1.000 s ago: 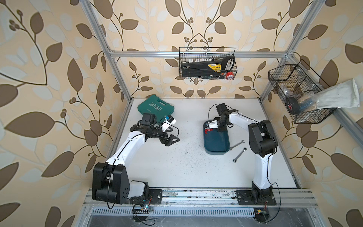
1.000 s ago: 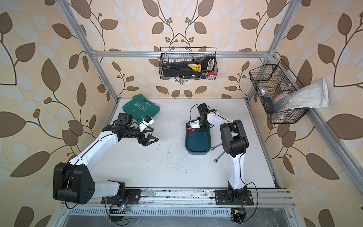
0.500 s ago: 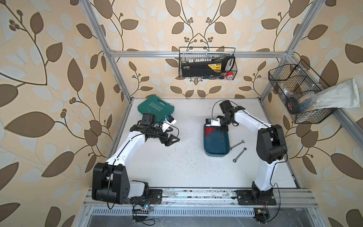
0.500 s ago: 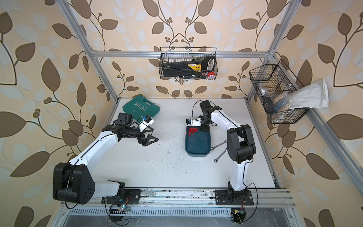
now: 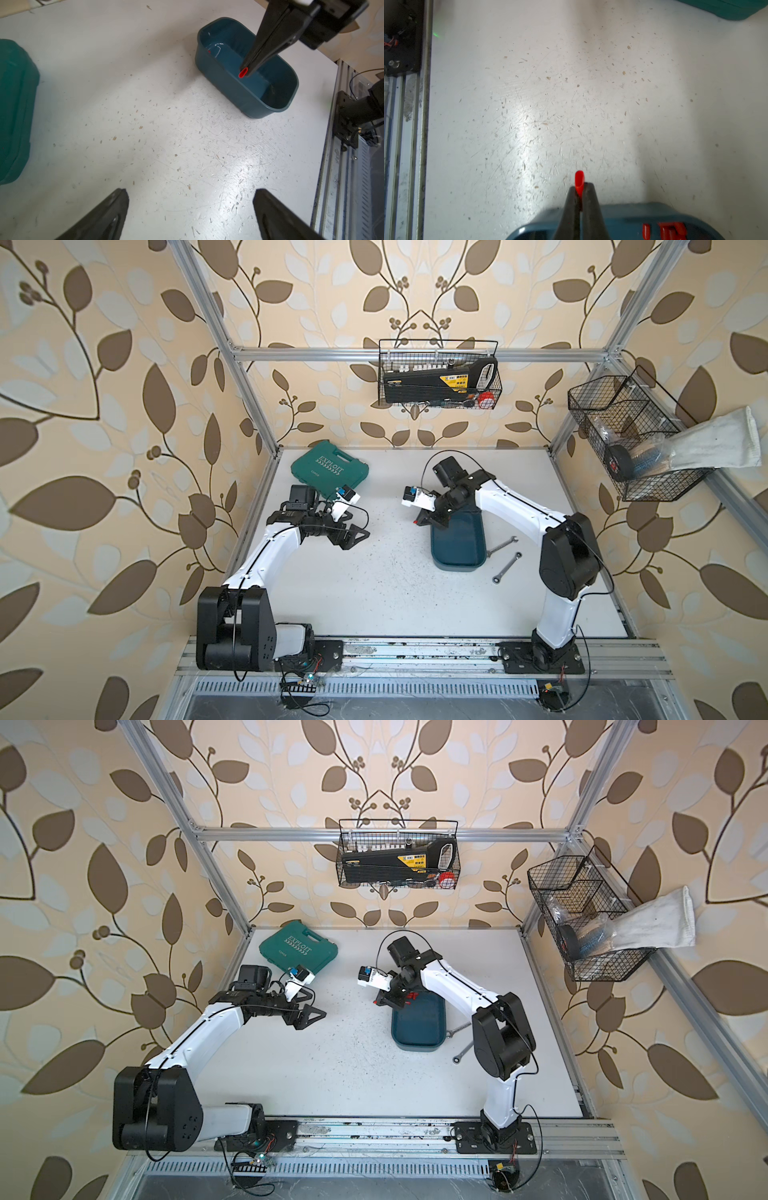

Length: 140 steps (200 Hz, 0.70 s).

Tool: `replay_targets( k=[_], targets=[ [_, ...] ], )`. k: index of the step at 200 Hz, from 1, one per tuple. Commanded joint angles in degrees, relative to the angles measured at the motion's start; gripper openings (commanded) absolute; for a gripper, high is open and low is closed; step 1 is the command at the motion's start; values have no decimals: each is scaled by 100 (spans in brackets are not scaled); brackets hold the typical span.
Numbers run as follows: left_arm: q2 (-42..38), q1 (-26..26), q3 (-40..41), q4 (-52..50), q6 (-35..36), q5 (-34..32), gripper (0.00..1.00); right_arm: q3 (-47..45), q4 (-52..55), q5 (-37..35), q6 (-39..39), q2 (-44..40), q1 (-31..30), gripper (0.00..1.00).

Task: Take the screw protection sleeves out of the storage box
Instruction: Pick up the screw protection sleeve from the storage box, then place the screw protection sleeve at the center of the board.

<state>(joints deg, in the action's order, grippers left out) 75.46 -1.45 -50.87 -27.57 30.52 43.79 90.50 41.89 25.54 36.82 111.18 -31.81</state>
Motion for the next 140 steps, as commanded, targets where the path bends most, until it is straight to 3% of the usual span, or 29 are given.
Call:
replay_targets(
  k=[1,33,75,109,140],
  targets=[
    [-157,270,-41,3,-85,506,99,324,-413,-414,-1014,662,-226,0],
    [-172,398,-124,-118,-157,288,99,799,-485,-905,-1491,1453,-409,3],
    [-17,400,-321,-196,-422,3,99,1127,-238,-655,-1629,1884,-424,17],
    [12,400,-331,-233,-417,14,99,1252,74,-276,-1522,1759,-361,31],
    [44,391,-339,-224,-442,174,99,1075,249,211,-1283,1134,-163,40]
  ],
)
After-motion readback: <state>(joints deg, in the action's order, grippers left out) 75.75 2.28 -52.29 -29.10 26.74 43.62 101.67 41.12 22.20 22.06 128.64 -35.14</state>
